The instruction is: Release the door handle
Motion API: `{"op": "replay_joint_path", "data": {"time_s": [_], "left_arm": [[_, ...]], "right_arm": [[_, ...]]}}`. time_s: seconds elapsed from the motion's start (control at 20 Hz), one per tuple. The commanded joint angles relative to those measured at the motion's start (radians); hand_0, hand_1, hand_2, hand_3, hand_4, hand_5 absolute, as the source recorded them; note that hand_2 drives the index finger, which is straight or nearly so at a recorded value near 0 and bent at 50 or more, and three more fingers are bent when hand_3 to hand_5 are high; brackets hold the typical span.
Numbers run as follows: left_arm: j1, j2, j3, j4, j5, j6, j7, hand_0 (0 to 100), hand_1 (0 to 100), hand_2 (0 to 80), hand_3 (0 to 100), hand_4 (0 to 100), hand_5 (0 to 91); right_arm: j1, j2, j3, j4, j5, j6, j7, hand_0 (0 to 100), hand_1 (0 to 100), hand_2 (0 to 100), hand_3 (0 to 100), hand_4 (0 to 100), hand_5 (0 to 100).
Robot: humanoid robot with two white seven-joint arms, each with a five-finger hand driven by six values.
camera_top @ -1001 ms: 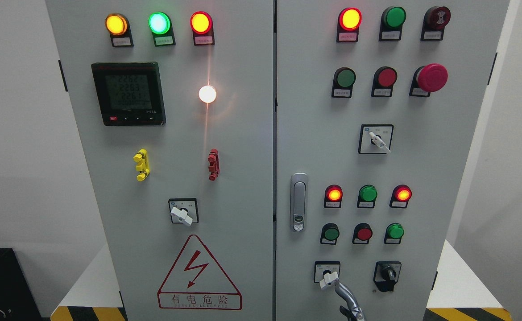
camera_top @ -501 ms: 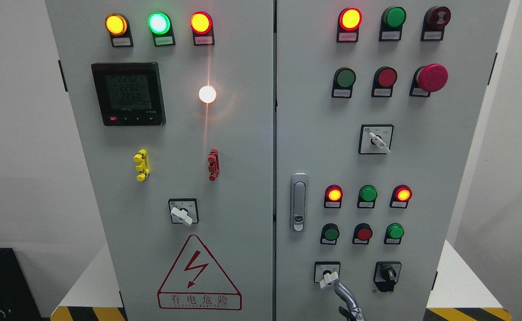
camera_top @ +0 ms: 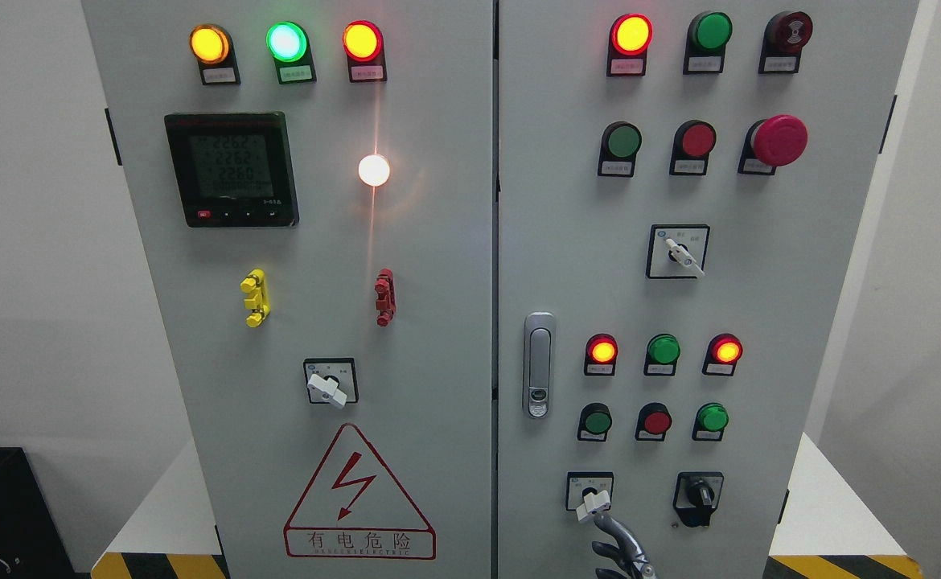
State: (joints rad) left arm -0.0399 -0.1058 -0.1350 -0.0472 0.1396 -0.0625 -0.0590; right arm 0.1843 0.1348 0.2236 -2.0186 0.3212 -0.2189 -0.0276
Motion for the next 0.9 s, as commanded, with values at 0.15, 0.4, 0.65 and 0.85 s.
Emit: {"op": "replay_joint_path", "data": {"time_s": [0.15,0.4,0.65,0.85], "left_arm": [[0.0,0.0,0.0,0.0,0.0,0.0,-0.001,12,56,0.0,0,0,0.0],[0.0,0.0,0.0,0.0,0.0,0.0,-0.001,12,56,0.0,0,0,0.0],[0.0,0.0,0.0,0.0,0.0,0.0,-0.001,12,56,0.0,0,0,0.0],[0.0,0.0,0.0,0.0,0.0,0.0,-0.001,12,56,0.0,0,0,0.0]], "right_arm": [[-0.014,-0.001,-0.004,-0.023,0.12,0.012,-0.037,47,39,0,67,78,83],[-0.035,-0.001,-0.004,-0.023,0.209,0.041,-0.049,51,42,0,84,88,94],[-0.086,0.0,-0.006,-0.022,0.312,0.068,-0.069,51,43,0,97,100,100],[-0.117,0.0,-0.004,-0.02,0.406,0.107,-0.097,48,46,4,100,100,100]]}}
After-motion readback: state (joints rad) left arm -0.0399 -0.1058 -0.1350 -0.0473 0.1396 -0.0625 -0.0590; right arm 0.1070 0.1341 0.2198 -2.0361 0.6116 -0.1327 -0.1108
